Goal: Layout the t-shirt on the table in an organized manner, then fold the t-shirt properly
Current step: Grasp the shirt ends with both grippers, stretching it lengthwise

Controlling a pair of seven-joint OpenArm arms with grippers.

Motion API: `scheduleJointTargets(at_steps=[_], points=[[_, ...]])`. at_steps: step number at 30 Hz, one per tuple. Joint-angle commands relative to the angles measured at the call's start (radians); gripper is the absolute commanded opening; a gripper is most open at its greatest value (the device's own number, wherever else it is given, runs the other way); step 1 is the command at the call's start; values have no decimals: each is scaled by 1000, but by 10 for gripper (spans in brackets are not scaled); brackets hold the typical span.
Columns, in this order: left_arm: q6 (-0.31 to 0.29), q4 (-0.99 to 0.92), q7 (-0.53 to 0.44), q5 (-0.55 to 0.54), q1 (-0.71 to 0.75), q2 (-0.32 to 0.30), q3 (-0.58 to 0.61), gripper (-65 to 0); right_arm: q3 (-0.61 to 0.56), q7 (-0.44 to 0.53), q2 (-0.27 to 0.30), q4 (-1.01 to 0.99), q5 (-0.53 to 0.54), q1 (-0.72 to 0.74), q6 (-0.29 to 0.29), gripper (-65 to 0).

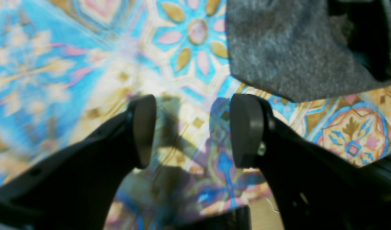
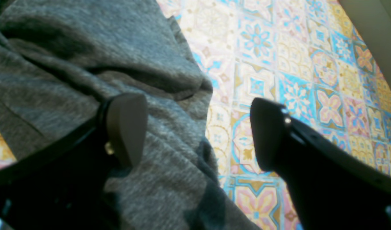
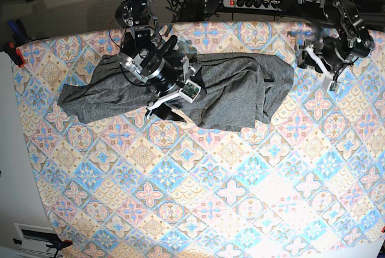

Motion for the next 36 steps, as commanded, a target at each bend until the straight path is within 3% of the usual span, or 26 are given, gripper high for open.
scheduleJointTargets(at_steps=[1, 15, 21, 27, 36], points=[[-3, -12, -10, -17, -15, -15, -7, -289, 0, 24, -5, 20, 12, 11, -9, -168], [-3, -37, -3, -8, -89, 140, 173, -290, 2, 24, -5, 20, 12, 9, -9, -168], [-3, -37, -3, -9, -104, 169, 262, -290, 6, 20, -5, 21, 12, 9, -9, -168], [-3, -94, -3, -6, -141, 216, 271, -290, 78, 24, -5, 21, 11, 9, -9, -168], [-3, -215, -10, -11, -213, 233, 443, -292, 85, 26, -5, 35, 11, 9, -9, -168]])
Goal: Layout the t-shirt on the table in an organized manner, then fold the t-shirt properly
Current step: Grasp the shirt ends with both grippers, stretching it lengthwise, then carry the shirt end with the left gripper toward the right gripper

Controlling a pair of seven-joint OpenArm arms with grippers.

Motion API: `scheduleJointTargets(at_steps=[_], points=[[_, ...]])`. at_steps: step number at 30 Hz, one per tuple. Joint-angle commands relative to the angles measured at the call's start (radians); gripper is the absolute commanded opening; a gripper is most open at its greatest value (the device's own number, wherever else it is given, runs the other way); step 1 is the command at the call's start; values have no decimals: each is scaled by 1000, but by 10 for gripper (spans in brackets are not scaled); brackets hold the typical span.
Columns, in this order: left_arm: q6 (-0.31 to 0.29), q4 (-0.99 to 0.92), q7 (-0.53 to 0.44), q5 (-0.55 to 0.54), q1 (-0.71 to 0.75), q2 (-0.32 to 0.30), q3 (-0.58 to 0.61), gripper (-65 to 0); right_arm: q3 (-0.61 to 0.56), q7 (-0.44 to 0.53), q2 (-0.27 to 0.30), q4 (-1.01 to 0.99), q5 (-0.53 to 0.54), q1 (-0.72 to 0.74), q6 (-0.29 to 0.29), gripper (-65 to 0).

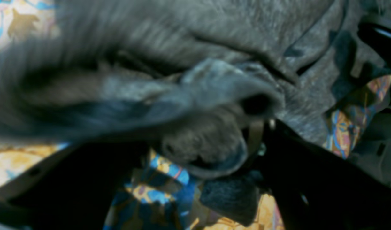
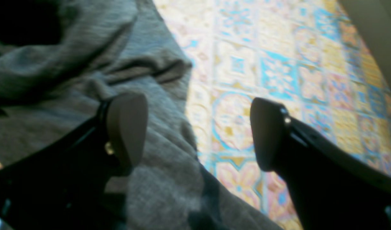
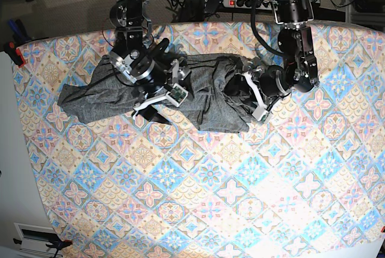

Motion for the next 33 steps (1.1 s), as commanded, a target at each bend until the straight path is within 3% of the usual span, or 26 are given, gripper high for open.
scheduleJointTargets(at_steps=[1, 3, 8, 13, 18, 27, 33], points=[[-5, -9, 81, 30, 3, 25, 18, -301, -1, 22, -5, 19, 14, 12, -8, -168], [-5, -9, 81, 30, 3, 28, 20, -364, 1, 22, -5, 19, 14, 12, -8, -168], [-5, -9, 81, 32, 3, 24, 18, -643, 82, 22, -6, 19, 16, 12, -8, -168], [-5, -9, 81, 32, 15, -5, -43, -650, 208, 16, -9, 44, 143, 21, -8, -168], [-5, 35, 90, 32, 49, -7, -187, -650, 332, 15, -9, 52, 258, 21, -8, -168], [-5, 302, 92, 24, 139, -27, -232, -650, 367, 16, -8, 46, 267, 21, -8, -168], [-5, 454, 124, 58, 151, 24, -232, -650, 393, 21, -8, 46, 267, 21, -8, -168]])
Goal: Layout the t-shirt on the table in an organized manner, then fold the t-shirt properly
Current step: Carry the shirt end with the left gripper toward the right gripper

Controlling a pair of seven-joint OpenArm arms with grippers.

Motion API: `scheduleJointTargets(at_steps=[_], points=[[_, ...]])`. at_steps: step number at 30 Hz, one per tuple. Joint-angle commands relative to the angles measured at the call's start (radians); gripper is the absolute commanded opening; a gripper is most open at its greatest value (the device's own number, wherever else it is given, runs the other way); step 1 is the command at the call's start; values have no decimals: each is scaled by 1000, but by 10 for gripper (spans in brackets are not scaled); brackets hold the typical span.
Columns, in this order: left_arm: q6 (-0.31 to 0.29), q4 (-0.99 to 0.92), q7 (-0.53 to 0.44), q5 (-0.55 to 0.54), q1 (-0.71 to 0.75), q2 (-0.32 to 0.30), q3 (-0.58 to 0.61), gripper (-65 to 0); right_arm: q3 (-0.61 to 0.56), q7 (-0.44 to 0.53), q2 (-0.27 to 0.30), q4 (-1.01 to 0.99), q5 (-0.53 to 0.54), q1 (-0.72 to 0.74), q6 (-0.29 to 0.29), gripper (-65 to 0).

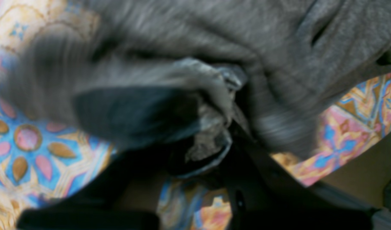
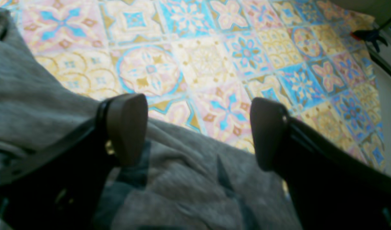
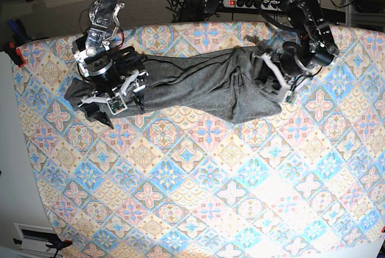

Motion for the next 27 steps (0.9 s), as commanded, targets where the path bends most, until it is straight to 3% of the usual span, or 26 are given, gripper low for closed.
scheduleJointTargets(at_steps=[1, 9, 22, 27], points=[[-3, 31, -1, -19, -21, -7, -1, -650, 2, 29, 1, 17, 22, 12, -9, -168], [-3, 72, 90, -14, -89, 11, 22, -650, 2, 29, 1, 18, 22, 12, -9, -168], [-3, 149, 114, -14, -95, 8, 393, -650, 58, 29, -1, 17, 30, 12, -9, -168], [-3, 147, 111, -13, -115, 10, 513, -650, 154, 29, -1, 18, 180, 14, -9, -168]])
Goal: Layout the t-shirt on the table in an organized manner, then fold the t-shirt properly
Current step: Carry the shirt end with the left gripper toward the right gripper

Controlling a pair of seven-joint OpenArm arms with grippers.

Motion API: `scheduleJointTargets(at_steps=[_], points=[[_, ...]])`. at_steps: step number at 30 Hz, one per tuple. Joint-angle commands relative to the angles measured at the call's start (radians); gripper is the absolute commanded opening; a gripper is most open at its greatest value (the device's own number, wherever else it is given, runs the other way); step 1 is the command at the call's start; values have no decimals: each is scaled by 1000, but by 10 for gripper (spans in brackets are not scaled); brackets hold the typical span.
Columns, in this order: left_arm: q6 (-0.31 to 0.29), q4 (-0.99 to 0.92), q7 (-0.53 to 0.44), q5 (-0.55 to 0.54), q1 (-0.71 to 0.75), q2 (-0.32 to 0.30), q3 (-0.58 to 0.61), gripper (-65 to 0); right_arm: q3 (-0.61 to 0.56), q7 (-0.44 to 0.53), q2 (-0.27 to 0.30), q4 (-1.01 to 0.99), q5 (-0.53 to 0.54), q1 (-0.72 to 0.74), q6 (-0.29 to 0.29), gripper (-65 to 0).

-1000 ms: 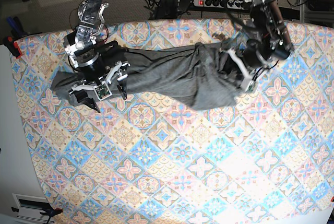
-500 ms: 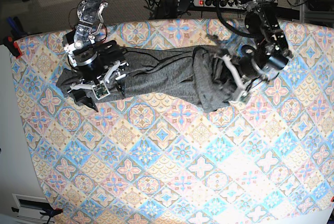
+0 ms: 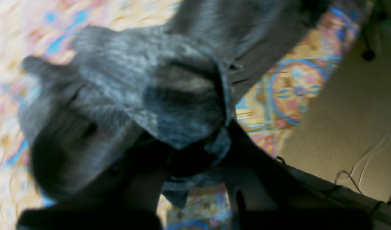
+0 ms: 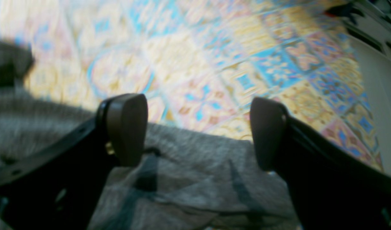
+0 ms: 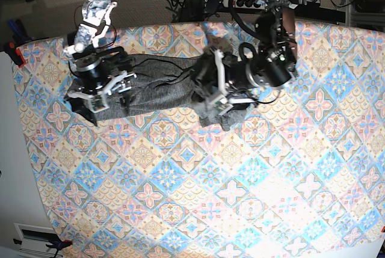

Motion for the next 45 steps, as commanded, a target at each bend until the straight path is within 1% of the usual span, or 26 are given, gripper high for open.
scheduleJointTargets(at_steps=[1, 3, 5, 9, 12, 13, 16, 18, 24, 28, 29, 30, 31, 33, 35, 38, 41, 43, 45], points=[[-2, 14, -26, -19, -31, 6, 25, -650, 22, 24, 1, 18, 41, 10, -9, -168], [-2, -6, -27, -16, -43, 8, 62, -650, 57, 26, 1, 18, 72, 10, -9, -168], [31, -38, -55, -4, -68, 8, 104, -650, 74, 26, 1, 18, 78, 10, -9, -168], [77, -101, -104, 11, -105, 8, 199, -650, 74, 26, 1, 18, 80, 9, -9, -168], [106, -138, -112, 7, -132, 12, 272, -650, 74, 26, 3, 18, 81, 9, -9, -168], [117, -149, -116, 5, -137, 24, 286, -650, 74, 26, 3, 18, 81, 9, -9, -168], [145, -189, -159, 13, -138, 64, 289, -650, 74, 26, 3, 18, 81, 9, -9, -168], [145, -219, -178, 13, -146, 78, 291, -650, 75, 27, 4, 18, 81, 9, -9, -168], [145, -324, -179, 14, -192, 121, 294, -650, 132, 27, 4, 17, 81, 9, -9, -168], [145, -388, -179, 14, -224, 146, 295, -650, 141, 27, 4, 17, 83, 9, -9, -168], [145, -397, -179, 14, -227, 152, 295, -627, 141, 27, 4, 17, 83, 9, -9, -168], [145, -397, -179, 13, -227, 152, 295, -550, 141, 27, 4, 17, 83, 9, -9, -168], [145, -397, -179, 11, -227, 152, 295, -488, 141, 27, 4, 17, 83, 9, -9, -168], [142, -397, -179, 8, -229, 155, 309, -380, 141, 27, 4, 17, 83, 9, -9, -168], [142, -397, -179, 10, -240, 153, 351, -325, 141, 27, 4, 17, 83, 9, -9, -168], [142, -399, -179, 11, -278, 153, 432, -326, 141, 27, 4, 17, 83, 9, -9, -168], [142, -393, -193, 4, -283, 161, 450, -340, 141, 27, 4, 17, 83, 9, -9, -168], [143, -365, -254, 8, -281, 172, 449, -353, 141, 27, 4, 17, 83, 9, -9, -168], [143, -330, -317, 7, -274, 158, 449, -368, 152, 27, 4, 17, 83, 9, -9, -168]])
